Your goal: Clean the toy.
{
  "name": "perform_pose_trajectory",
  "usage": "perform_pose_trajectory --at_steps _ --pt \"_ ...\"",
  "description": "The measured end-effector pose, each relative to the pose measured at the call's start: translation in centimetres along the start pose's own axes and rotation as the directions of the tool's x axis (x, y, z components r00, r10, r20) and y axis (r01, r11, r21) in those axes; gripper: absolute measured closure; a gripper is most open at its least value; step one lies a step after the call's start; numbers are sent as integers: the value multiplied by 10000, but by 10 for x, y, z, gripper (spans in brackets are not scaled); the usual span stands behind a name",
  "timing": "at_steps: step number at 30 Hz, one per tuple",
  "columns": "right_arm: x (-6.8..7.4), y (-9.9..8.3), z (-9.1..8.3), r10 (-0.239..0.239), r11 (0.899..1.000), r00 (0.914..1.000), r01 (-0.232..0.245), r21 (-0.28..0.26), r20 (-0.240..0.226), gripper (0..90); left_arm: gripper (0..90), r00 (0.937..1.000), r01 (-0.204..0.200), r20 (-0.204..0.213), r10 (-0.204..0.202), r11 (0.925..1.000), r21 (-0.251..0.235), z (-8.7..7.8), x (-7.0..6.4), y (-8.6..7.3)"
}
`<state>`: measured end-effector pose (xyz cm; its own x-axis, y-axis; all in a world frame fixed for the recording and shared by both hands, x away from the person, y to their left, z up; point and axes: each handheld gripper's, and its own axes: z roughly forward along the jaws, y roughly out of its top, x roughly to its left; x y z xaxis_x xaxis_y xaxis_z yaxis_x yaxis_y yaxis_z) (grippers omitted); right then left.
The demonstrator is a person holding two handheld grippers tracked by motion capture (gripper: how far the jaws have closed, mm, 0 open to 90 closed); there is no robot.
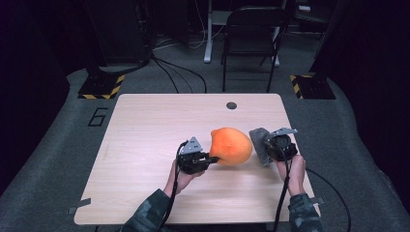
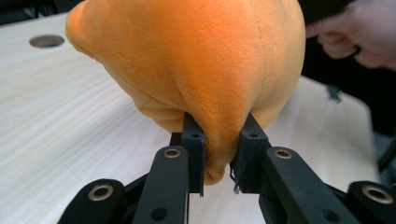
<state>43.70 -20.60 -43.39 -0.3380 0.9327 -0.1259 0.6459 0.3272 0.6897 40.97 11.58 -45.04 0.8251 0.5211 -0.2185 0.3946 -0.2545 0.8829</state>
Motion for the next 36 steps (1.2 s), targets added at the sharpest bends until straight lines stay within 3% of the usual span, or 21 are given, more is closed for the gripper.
perform_pose_trajectory --at_steps 2,5,10,13,15,18,19,23,25,26,29,33,36 --pt "1 3 -5 -79 9999 10000 80 -138 55 738 773 9976 659 200 -663 9976 212 -1 3 1" --pt "4 8 -14 -117 9993 9999 118 -364 25 738 772 9939 1076 184 -1089 9924 589 3 6 -2" --pt "16 17 -27 -404 9972 9989 388 -635 -247 738 770 9904 1374 4 -1383 9842 1113 19 14 -16" --pt "26 22 -35 -590 9947 9957 526 -880 -719 738 769 9880 1538 -108 -1538 9777 1428 28 18 -25" --pt "36 27 -40 -680 9932 9891 547 -1031 -1305 737 769 9872 1581 -12 -1596 9765 1462 30 20 -27" --pt "59 33 -47 -1066 9889 9806 874 -1199 -1645 737 766 9882 1524 -78 -1528 9780 1425 30 20 -27" --pt "68 34 -48 -1315 9862 9741 1097 -1239 -1840 737 766 9883 1515 -70 -1521 9777 1457 30 20 -27" --pt "109 34 -41 -2273 9720 9521 2090 -1074 -2044 734 764 9888 1483 -59 -1490 9784 1441 30 19 -27" --pt "124 32 -32 -2855 9574 9418 2719 -975 -1773 733 764 9900 1407 -81 -1411 9789 1484 30 18 -27" --pt "129 29 -27 -3017 9530 9407 2927 -787 -1552 733 764 9908 1350 -130 -1345 9794 1501 31 18 -28" --pt "131 26 -21 -3163 9485 9392 3109 -598 -1339 734 762 9893 1450 -77 -1455 9779 1507 32 20 -30" --pt "121 26 -20 -2839 9588 9481 2787 -558 -1429 733 760 9910 1335 -115 -1333 9794 1514 32 19 -30" --pt "112 25 -20 -2777 9606 9503 2726 -543 -1405 732 758 9912 1320 -114 -1318 9798 1503 32 20 -30"
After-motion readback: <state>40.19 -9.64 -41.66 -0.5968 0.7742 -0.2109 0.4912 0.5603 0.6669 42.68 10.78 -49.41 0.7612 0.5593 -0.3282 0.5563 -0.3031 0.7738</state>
